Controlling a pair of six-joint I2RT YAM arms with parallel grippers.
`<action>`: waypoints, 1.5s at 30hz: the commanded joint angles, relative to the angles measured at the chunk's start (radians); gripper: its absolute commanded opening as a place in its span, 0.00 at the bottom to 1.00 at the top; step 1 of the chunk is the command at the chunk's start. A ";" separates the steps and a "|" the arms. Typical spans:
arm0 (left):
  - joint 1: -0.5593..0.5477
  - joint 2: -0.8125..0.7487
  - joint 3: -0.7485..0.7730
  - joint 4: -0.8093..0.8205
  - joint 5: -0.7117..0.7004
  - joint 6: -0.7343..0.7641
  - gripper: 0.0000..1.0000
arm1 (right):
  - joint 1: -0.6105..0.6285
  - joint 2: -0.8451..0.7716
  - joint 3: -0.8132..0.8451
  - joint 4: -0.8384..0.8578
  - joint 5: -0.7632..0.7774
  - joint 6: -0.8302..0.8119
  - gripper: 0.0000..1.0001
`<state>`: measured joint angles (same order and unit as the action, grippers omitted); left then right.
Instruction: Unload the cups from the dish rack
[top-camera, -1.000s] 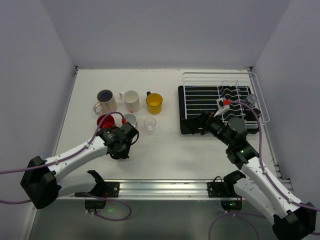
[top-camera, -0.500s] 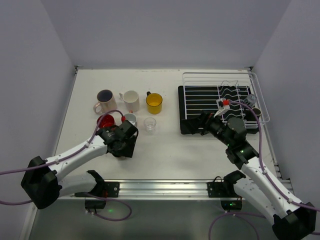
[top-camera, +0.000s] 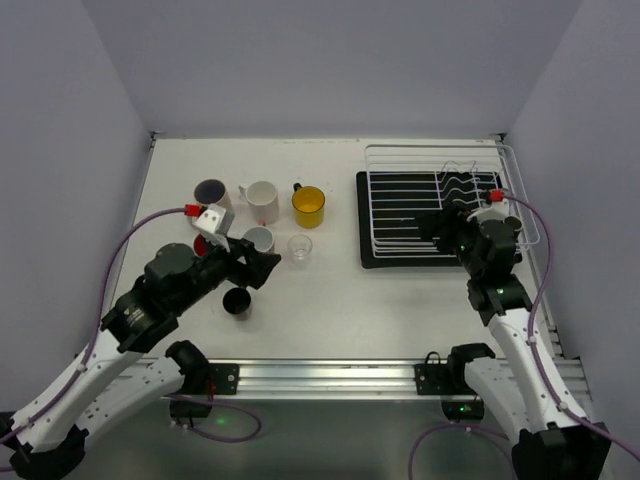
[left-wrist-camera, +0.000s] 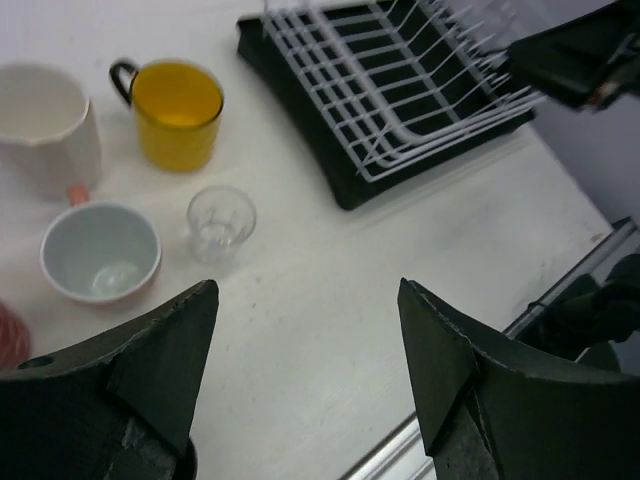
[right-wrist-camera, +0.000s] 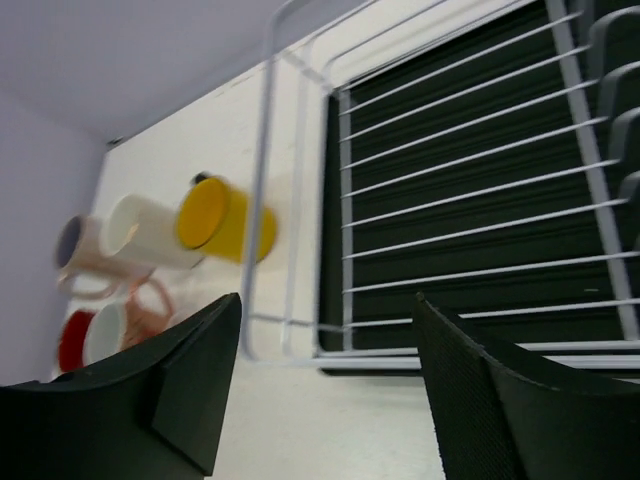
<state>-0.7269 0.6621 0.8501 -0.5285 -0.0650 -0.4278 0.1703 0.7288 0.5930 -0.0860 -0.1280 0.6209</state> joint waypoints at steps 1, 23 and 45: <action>0.003 -0.100 -0.120 0.283 0.132 0.090 0.77 | -0.095 0.064 0.089 -0.084 0.172 -0.070 0.68; -0.003 -0.259 -0.178 0.285 0.278 0.153 0.79 | -0.310 0.791 0.564 -0.083 0.754 -0.328 0.76; -0.028 -0.220 -0.171 0.266 0.232 0.159 0.79 | -0.339 1.084 0.780 -0.173 0.731 -0.308 0.71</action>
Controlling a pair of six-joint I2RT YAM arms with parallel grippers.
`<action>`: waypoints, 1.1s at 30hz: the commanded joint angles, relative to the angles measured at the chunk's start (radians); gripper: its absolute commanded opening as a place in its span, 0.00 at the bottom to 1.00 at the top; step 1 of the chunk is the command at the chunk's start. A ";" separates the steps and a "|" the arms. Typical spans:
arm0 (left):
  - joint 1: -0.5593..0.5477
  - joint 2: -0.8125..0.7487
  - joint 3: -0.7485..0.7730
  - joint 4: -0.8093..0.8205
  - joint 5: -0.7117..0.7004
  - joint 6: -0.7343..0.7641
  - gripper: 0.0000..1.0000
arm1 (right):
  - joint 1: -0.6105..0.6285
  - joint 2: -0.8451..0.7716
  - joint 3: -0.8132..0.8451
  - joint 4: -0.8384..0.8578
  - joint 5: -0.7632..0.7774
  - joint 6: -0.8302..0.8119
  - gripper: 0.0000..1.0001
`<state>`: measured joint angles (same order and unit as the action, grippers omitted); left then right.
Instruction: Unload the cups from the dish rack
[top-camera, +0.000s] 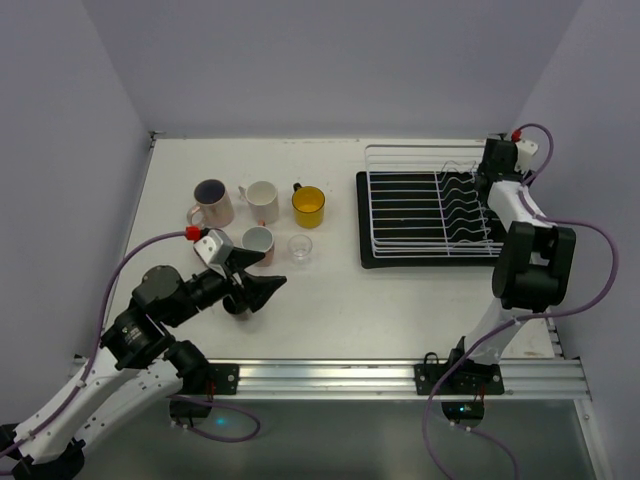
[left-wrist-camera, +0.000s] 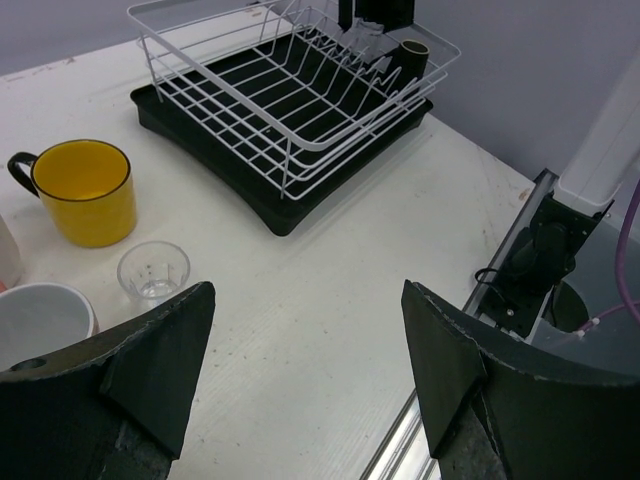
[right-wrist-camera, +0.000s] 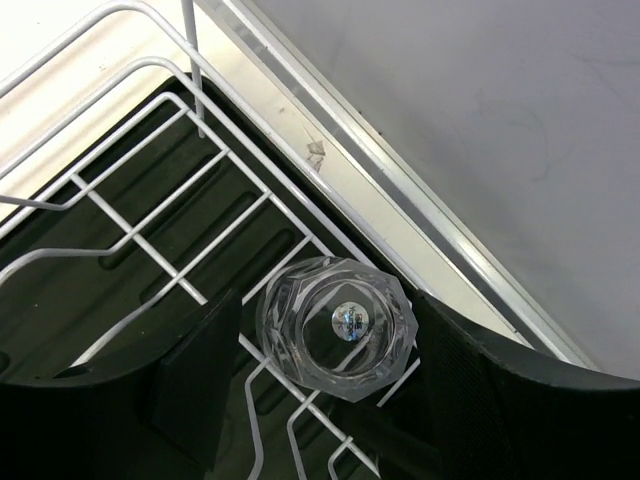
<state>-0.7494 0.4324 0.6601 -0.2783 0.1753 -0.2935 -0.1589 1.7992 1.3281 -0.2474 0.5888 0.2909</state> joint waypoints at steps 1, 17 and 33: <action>-0.005 0.012 0.019 0.016 -0.011 0.027 0.79 | -0.010 0.018 0.048 -0.012 0.013 0.022 0.70; 0.028 0.043 0.016 0.021 -0.017 0.025 0.79 | -0.019 -0.133 0.022 0.091 -0.067 0.002 0.26; 0.084 0.124 0.010 0.112 0.018 -0.051 0.78 | 0.096 -0.664 -0.337 0.315 -0.524 0.257 0.22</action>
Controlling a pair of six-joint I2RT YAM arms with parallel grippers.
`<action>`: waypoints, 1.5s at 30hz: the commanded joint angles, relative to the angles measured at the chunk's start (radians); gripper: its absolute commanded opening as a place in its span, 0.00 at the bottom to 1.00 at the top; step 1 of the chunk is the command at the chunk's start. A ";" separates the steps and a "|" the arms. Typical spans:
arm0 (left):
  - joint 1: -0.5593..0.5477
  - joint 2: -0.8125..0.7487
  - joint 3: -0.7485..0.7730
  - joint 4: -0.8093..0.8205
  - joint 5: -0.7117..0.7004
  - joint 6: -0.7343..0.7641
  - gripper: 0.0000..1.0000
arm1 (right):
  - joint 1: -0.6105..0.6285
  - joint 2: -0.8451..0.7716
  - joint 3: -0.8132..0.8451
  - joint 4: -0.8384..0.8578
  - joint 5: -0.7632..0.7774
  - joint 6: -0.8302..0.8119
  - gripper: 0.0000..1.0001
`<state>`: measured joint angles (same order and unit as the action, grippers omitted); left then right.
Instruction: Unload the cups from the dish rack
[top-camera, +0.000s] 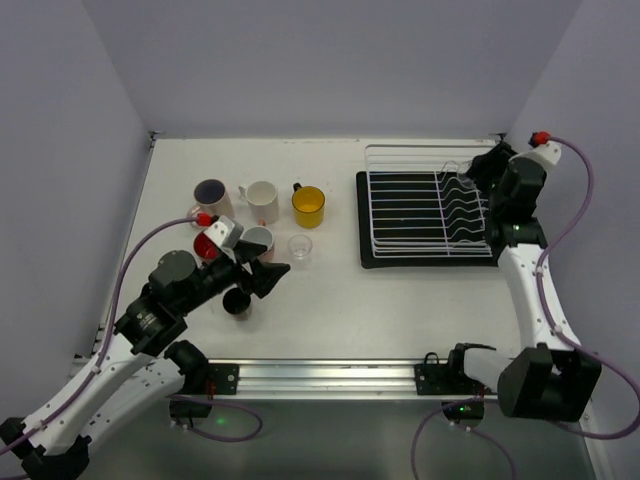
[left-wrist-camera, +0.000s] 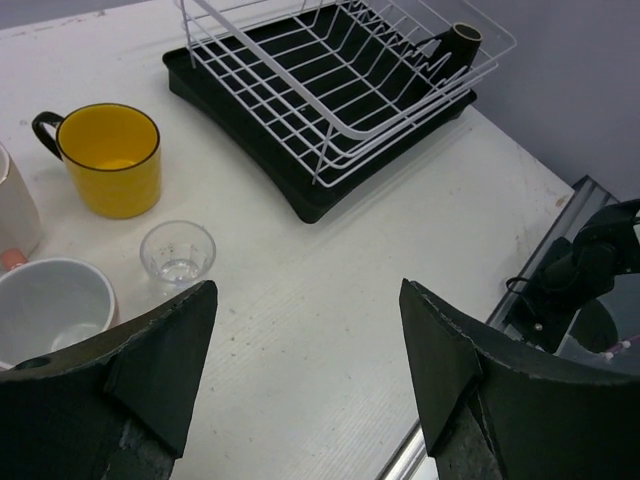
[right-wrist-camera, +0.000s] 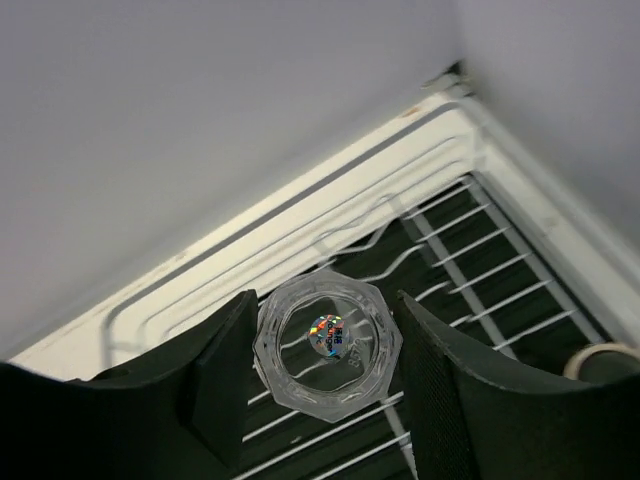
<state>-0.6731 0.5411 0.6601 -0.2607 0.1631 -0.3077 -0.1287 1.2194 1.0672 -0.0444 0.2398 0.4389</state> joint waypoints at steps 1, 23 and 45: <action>0.007 0.037 0.012 0.107 0.053 -0.065 0.77 | 0.090 -0.156 -0.135 0.126 -0.201 0.121 0.22; -0.129 0.617 0.007 1.006 0.320 -0.634 0.62 | 0.518 -0.564 -0.676 0.610 -0.803 0.558 0.22; -0.181 0.527 0.261 0.145 -0.116 -0.211 0.00 | 0.655 -0.461 -0.649 0.504 -0.709 0.460 0.99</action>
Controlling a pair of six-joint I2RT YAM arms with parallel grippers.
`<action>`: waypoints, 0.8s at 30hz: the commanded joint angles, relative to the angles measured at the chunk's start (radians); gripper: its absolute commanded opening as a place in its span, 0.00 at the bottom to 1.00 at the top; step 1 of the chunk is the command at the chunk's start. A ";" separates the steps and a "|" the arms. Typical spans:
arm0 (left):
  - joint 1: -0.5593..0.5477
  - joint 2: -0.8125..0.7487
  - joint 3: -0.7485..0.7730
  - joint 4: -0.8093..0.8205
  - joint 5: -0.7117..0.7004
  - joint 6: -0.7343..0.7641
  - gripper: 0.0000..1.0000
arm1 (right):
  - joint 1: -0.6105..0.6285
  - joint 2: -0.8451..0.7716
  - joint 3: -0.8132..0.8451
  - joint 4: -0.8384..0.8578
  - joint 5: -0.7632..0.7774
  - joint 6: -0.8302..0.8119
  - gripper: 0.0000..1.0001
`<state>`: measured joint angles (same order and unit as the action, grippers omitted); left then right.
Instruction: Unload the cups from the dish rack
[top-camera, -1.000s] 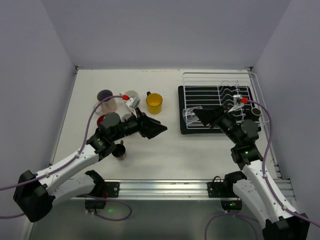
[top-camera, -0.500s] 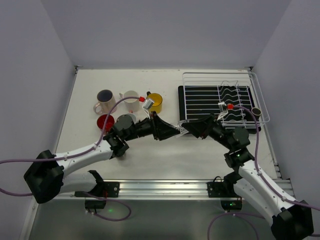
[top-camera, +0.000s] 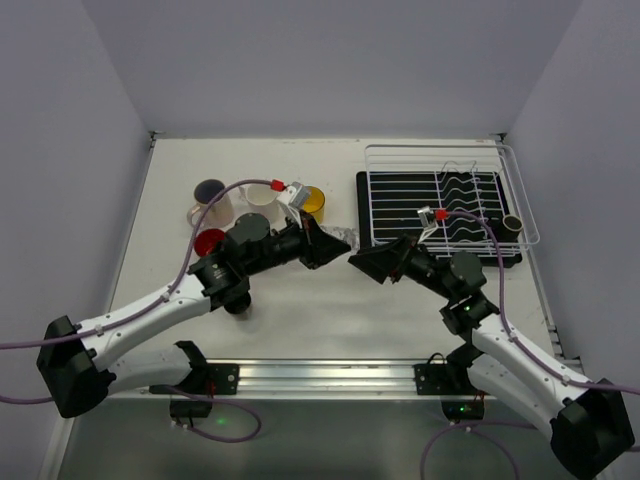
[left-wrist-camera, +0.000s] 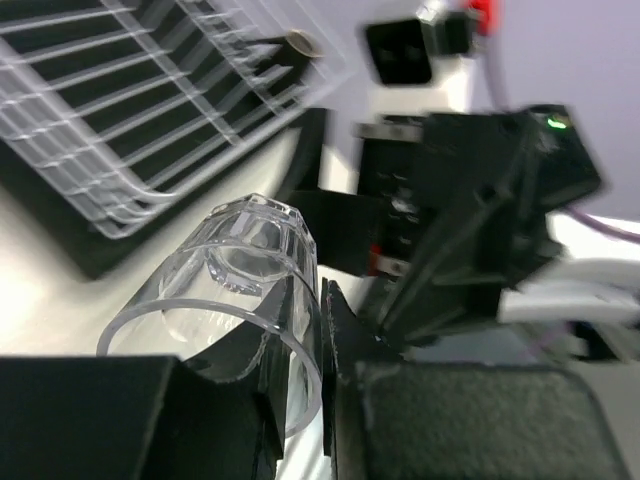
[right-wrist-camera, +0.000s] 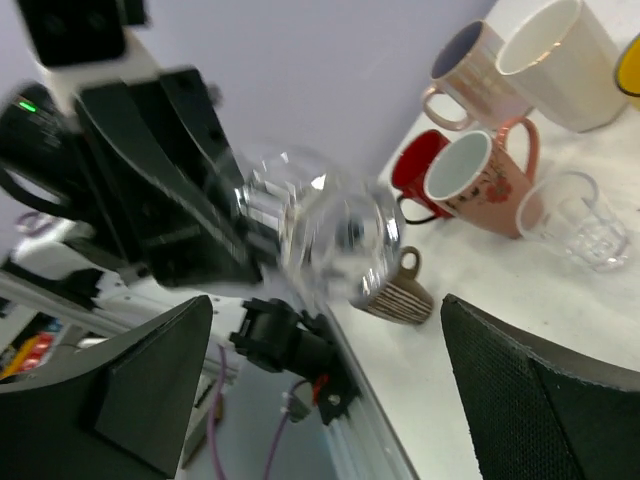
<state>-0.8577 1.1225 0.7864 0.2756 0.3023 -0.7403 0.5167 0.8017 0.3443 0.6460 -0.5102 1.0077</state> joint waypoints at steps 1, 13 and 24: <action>0.003 -0.050 0.201 -0.486 -0.299 0.254 0.00 | 0.008 -0.055 0.088 -0.230 0.053 -0.163 0.99; 0.065 0.286 0.438 -0.938 -0.525 0.452 0.00 | 0.009 -0.202 0.183 -0.612 0.314 -0.391 0.99; 0.158 0.434 0.497 -0.915 -0.422 0.495 0.00 | 0.009 -0.200 0.162 -0.618 0.352 -0.420 0.99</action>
<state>-0.6983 1.5429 1.2263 -0.6426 -0.1577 -0.2909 0.5236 0.5976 0.4953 0.0177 -0.1810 0.6128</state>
